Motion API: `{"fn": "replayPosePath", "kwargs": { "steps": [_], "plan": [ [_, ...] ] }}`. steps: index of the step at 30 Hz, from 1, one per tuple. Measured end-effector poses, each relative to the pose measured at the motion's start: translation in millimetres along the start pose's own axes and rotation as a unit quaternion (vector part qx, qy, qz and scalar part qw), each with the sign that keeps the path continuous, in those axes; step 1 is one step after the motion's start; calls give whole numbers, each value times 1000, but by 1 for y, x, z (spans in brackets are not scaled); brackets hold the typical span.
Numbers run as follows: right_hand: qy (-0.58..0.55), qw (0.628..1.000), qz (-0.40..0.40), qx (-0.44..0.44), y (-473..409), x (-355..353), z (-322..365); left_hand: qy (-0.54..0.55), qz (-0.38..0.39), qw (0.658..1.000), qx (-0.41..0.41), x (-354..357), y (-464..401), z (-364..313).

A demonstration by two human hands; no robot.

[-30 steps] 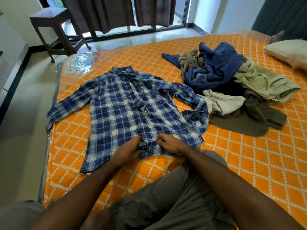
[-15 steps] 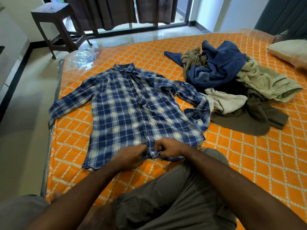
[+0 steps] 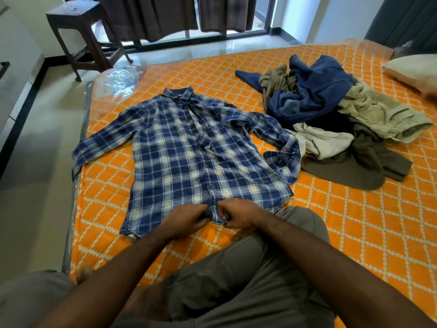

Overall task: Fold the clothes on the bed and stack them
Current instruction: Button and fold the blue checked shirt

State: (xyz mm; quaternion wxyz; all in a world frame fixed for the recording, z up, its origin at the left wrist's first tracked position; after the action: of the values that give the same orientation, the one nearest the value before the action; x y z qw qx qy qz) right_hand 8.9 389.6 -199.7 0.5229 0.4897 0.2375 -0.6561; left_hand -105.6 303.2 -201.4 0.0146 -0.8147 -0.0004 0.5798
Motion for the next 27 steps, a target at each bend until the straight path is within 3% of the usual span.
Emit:
{"fn": "replayPosePath", "kwargs": {
  "steps": [3, 10, 12, 14, 15, 17, 19, 21, 27],
  "plan": [
    [-37, 999, 17, 5, 0, 5, -2, 14, 61, 998, 7, 6, 2, -3],
    [-166, 967, 191, 22, 0, 14, 7, 123, 270, 955, -18, 25, 0, -20],
    [-229, 952, 192, 60, -5, 10, 1, 192, 330, 922, -69, 26, 4, -19],
    [-249, 955, 131, 93, -14, 2, -11, 266, 352, 887, -135, 21, 2, -12],
    [-233, 964, 79, 99, -19, -4, -16, 285, 335, 884, -156, 16, -3, -6],
    [-200, 974, -13, 104, -32, -15, -24, 265, 232, 921, -166, -2, -23, 10],
    [-183, 975, -65, 109, -47, -21, -30, 194, 90, 964, -159, -21, -46, 36],
    [-172, 974, -89, 116, -66, -26, -33, 160, -2, 973, -164, -34, -65, 60],
    [-132, 966, -182, 125, -134, -59, -49, 106, -89, 973, -186, -58, -130, 112]
  ]
}}
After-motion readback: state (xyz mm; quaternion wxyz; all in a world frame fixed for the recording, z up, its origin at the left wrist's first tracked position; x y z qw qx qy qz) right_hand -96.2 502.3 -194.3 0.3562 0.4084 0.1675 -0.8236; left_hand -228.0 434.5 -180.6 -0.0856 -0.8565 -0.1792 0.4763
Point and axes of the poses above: each hand's wrist, its own y-axis away from the middle knuckle, its own x-axis out of the palm, z = x × y, the point moved 7 cm from there along -y, towards the middle knuckle, and after that the axes turned 9 degrees about -z, right-handed, at the moved point
